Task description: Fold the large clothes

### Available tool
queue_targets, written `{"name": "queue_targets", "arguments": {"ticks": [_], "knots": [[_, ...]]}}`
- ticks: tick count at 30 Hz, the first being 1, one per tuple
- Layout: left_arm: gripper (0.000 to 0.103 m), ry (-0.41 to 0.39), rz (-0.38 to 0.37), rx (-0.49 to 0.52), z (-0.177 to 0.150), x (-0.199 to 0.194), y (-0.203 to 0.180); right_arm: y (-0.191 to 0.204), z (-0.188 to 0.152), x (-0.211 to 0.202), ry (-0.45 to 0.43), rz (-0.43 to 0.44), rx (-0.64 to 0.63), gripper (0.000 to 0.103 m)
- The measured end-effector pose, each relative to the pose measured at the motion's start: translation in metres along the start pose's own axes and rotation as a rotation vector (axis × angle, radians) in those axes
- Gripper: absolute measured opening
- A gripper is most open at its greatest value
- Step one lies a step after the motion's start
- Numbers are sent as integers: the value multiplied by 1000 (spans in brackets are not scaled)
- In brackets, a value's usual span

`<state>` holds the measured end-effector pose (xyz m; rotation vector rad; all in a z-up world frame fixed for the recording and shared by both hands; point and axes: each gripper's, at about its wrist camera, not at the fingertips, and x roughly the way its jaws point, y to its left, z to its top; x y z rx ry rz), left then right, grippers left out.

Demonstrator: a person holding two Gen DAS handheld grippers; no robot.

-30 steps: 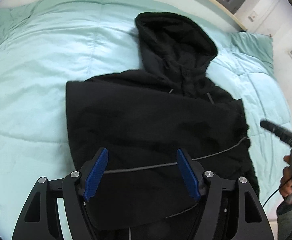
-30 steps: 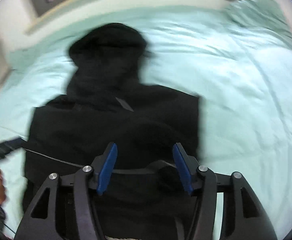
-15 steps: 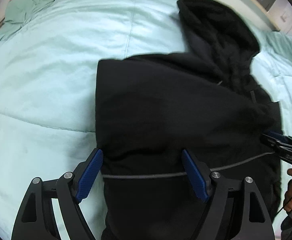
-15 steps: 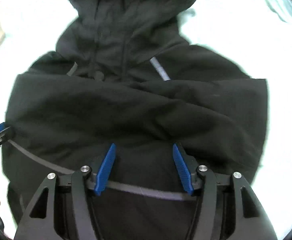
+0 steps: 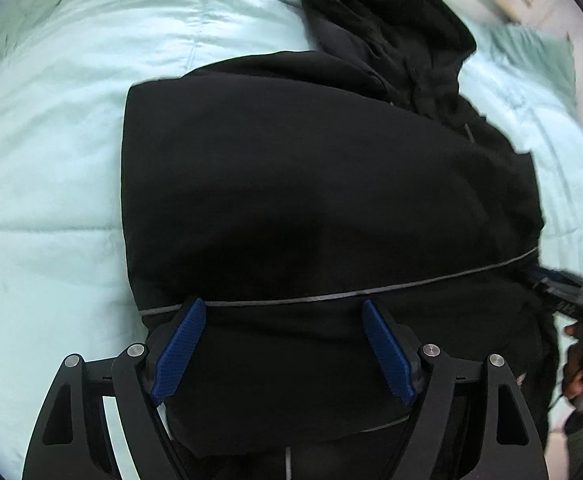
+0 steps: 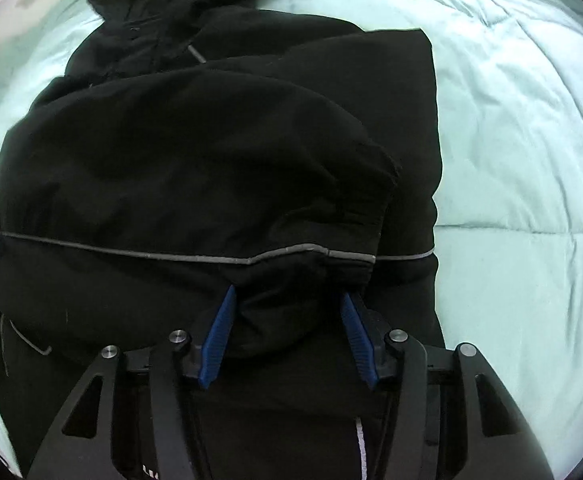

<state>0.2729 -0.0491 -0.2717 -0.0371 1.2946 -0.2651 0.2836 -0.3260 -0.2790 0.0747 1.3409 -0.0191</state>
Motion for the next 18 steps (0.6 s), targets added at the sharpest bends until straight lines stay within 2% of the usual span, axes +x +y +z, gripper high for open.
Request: {"name": "queue_targets", "arguments": {"ticks": [2,4,7,10,14,16,18], "knots": [[82,-14,9,30,4,-13,-7,-3,4,-12,16,11,2,56],[82,-61,-26,52,10,-38,-13,-9,20,-25,-2,45,6,56],[82,-165,-53,89,33,-77,-18,-12,41,-66,-97,104,14,56],[82,-254,-48,129,76,-97,-23,-14,82,-94,-197,123,14,56],[82,-334,-21,146,136,-97,-31,-11,134,-101,-285,123,14,56],[82,-345,-9,138,169,-86,-27,-13,152,-101,-311,137,16,56],[82,-348,-8,123,204,-72,-25,-14,184,-90,-324,179,23,56]]}}
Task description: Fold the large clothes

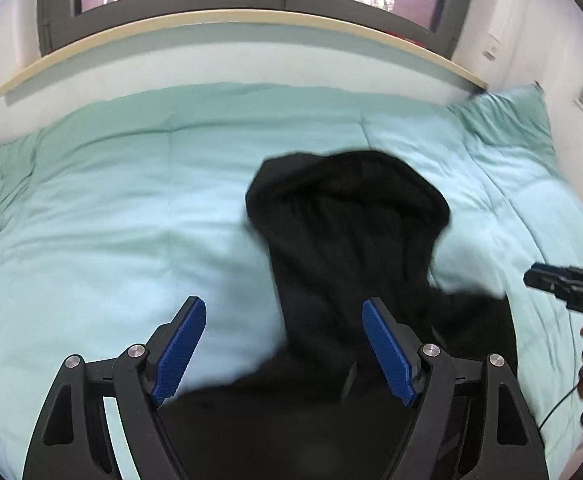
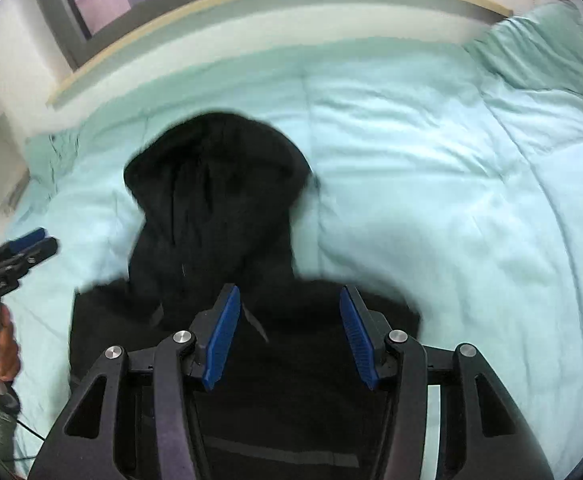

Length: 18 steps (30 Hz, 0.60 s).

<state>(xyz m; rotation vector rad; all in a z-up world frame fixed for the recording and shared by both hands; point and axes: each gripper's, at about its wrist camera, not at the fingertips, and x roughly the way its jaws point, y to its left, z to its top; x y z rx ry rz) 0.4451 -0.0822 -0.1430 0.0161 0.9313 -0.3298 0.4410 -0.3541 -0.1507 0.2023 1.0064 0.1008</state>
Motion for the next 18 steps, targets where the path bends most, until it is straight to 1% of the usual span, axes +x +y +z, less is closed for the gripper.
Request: {"name": "queue_targets", "arguments": {"ticks": [2,4,5,6,7,8,10,11,12,13,14,15,16,17,18], "knots": [[82,9,11,1,18,23,4,1,22,24,2,5,7,56],[82,31,42,11,34,51,3,3,41,46,9,6,9,56],[82,54,55,17,41,68,3,6,49,58,12,-9,9,56],[82,77,54,16,48,86,0,3,54,65,16,-35,11,56],[82,94,49,12,49,95,2,1,62,81,27,-61,14,57],[82,125,45,8,54,112,3,-2,65,88,36,-66,18,57],[82,162,59,-9,57,137,10,-5,74,120,83,-64,28,57],[73,169,77,-23,60,150,13,-5,75,131,102,-71,24,57],[58,172,97,-38,63,161,18,-4,76,141,118,-97,15,48],[12,177,98,-50,64,165,23,-4,76,147,123,-124,4,10],[9,181,66,-87,67,166,31,-6,76,146,116,-124,6,9],[9,146,6,-133,68,157,41,-9,75,136,76,-94,21,8],[9,111,-39,-157,67,144,47,-10,73,126,43,-75,24,8],[9,68,-90,-179,64,126,53,-10,68,107,-18,-71,2,8],[9,39,-136,-202,57,109,61,-9,63,96,-50,-74,-20,8]]}}
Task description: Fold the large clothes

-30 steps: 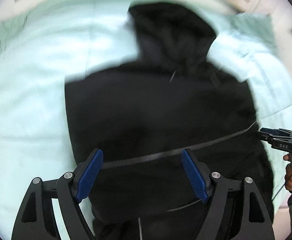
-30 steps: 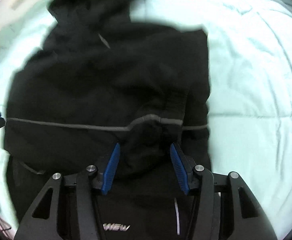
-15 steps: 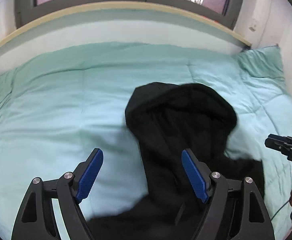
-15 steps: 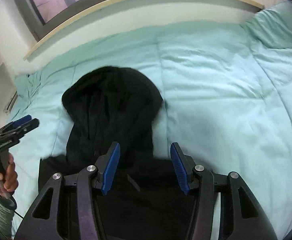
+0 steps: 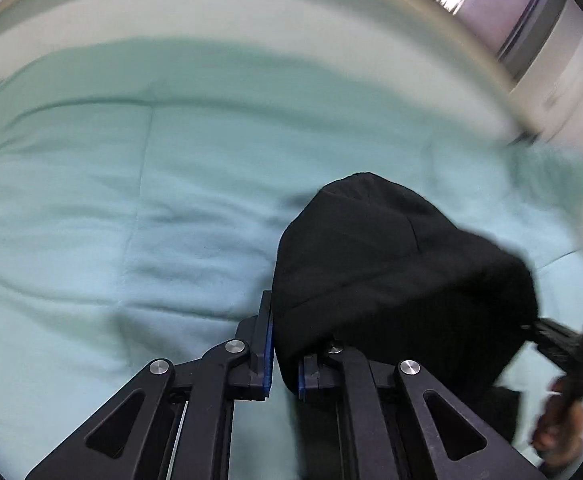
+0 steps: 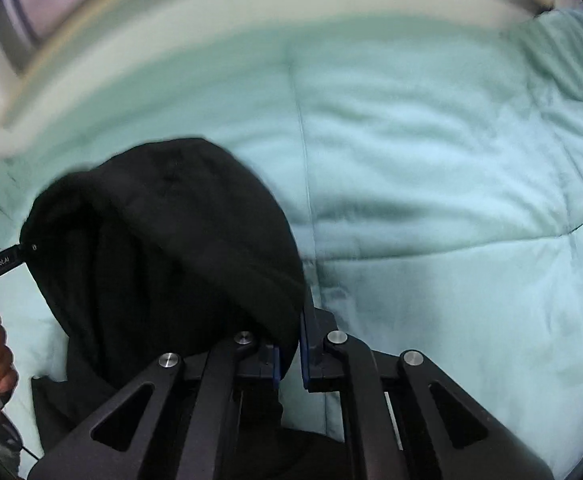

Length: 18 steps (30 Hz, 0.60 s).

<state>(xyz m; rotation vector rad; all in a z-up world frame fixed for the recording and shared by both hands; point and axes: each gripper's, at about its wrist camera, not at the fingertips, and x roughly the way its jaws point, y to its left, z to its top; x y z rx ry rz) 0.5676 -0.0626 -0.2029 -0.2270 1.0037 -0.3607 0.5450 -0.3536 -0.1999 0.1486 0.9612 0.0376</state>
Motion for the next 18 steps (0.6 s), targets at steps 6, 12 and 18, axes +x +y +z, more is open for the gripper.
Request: {"name": "queue_targets", "arguments": {"ticks": [6,12,18], "knots": [[14,240,43,-66,-47,78,51,-8,-38,73,182,-14,-19,8],[43,150,93,53,-52,48,40,-22,-43,58,197,12,-2,37],[57,42,88,141,-61,-29,31,-34,-47,-22,115,93,-25,51]]}}
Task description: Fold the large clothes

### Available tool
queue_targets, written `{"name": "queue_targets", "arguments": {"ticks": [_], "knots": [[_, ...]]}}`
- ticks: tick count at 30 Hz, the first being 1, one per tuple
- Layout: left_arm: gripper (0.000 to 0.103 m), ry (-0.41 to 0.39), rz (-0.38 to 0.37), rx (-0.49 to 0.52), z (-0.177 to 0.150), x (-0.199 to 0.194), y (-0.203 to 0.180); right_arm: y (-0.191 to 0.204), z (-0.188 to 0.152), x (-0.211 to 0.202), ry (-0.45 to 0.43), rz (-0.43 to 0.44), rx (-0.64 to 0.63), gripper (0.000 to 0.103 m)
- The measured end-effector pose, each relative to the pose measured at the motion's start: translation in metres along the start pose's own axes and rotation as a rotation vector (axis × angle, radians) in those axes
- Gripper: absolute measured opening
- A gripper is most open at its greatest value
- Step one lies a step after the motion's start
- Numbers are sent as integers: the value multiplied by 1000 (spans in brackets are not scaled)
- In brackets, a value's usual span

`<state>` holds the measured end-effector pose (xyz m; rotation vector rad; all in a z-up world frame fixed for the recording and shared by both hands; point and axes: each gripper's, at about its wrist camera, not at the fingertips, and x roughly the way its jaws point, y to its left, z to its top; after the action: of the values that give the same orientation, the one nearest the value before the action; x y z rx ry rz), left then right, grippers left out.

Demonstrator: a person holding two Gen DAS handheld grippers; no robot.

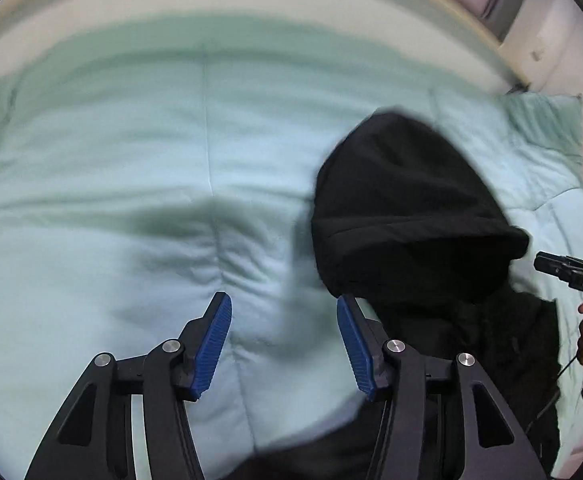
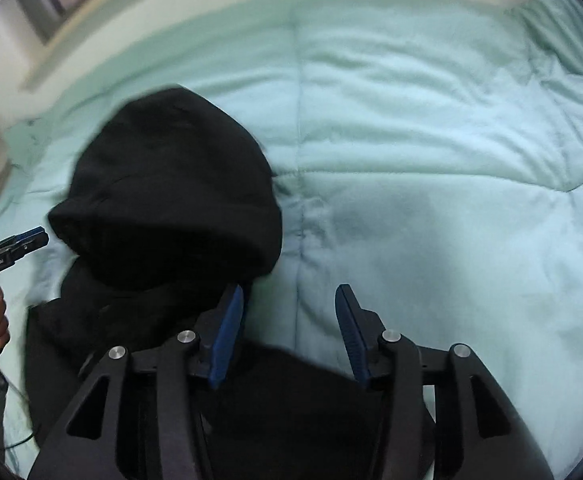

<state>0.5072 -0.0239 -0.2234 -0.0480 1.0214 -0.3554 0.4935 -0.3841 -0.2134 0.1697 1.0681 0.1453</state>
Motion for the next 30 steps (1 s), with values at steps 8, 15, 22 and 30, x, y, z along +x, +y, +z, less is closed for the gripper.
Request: {"name": "queue_targets", "arguments": {"ticks": [8,15,22,30], "knots": [[64,-10,-197,48,71,32,-65,63,68,26,-40,98,-59,63],[65,209,-177,78,28,124,-49,64,15,124,138,43,-179,62],[66,104,-168,122,27,75,-60,50,20,56,35,111,-135,62],[65,154,-127,3,12,108,-17,-1,-2,109,174,62,12,63]]}}
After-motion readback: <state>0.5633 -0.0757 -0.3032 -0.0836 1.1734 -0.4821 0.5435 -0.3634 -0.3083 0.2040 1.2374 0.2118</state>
